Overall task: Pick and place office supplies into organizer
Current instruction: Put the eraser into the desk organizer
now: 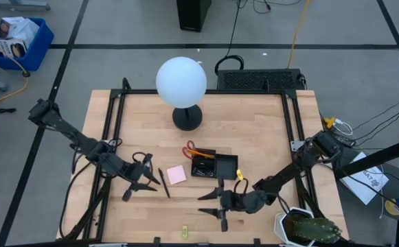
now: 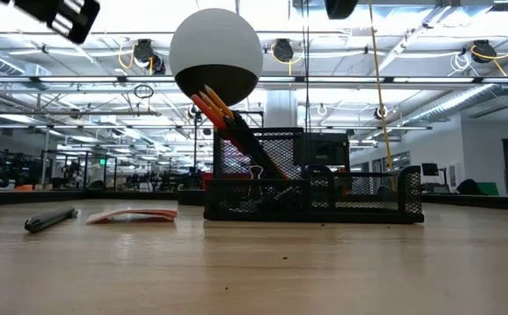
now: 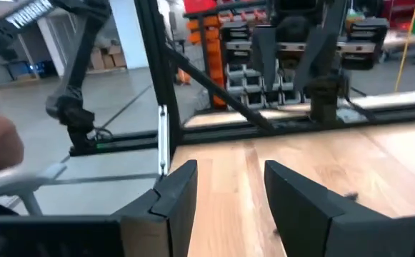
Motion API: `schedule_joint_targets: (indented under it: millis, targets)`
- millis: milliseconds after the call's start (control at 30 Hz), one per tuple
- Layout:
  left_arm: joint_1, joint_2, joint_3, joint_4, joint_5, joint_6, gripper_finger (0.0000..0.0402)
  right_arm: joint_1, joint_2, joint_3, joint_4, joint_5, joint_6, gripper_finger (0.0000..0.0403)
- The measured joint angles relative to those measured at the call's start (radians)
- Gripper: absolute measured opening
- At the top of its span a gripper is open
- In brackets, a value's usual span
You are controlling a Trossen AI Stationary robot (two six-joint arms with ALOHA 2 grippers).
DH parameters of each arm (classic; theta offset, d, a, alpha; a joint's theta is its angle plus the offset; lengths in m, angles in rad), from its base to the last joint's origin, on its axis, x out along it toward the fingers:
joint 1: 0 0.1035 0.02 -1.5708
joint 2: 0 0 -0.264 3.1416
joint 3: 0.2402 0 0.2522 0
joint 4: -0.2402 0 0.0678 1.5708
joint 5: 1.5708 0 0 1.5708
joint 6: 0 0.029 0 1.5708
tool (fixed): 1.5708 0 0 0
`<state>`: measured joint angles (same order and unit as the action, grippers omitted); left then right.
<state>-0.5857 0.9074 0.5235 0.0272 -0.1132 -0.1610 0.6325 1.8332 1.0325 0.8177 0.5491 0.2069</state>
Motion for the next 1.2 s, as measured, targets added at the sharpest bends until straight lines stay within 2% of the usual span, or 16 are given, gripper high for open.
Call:
schedule_joint_targets:
  millis: [233, 433, 600, 700, 800, 933, 1133, 1200]
  targets:
    - [0.000, 0.097, -0.027, 0.019, 0.035, 0.086, 0.0120, 0.008, -0.007, -0.001, -0.158, -0.029, 0.021, 0.0155]
    - [0.010, 0.241, -0.027, 0.150, 0.002, 0.151, 0.0120, 0.012, -0.007, -0.001, -0.243, -0.032, 0.121, 0.0155]
    - [0.007, 0.348, -0.026, 0.291, 0.099, 0.242, 0.0120, 0.032, -0.007, -0.010, -0.233, -0.156, 0.170, 0.0155]
    - [0.020, 0.411, 0.000, 0.317, 0.117, 0.252, 0.0120, 0.053, -0.006, -0.049, -0.091, -0.162, 0.102, 0.0155]
    - [0.041, 0.470, 0.039, 0.315, 0.130, 0.251, 0.0120, 0.066, -0.008, -0.136, 0.142, -0.161, 0.022, 0.0153]
    - [0.064, 0.528, 0.082, 0.316, 0.199, 0.358, 0.0120, 0.062, -0.007, -0.298, 0.423, -0.156, 0.030, 0.0141]
    - [0.097, 0.591, 0.149, 0.266, 0.273, 0.446, 0.0120, 0.025, -0.007, -0.488, 0.749, -0.131, 0.031, 0.0125]
    - [0.111, 0.618, 0.172, 0.256, 0.298, 0.470, 0.0120, 0.015, -0.026, -0.534, 0.741, -0.125, 0.033, 0.0122]
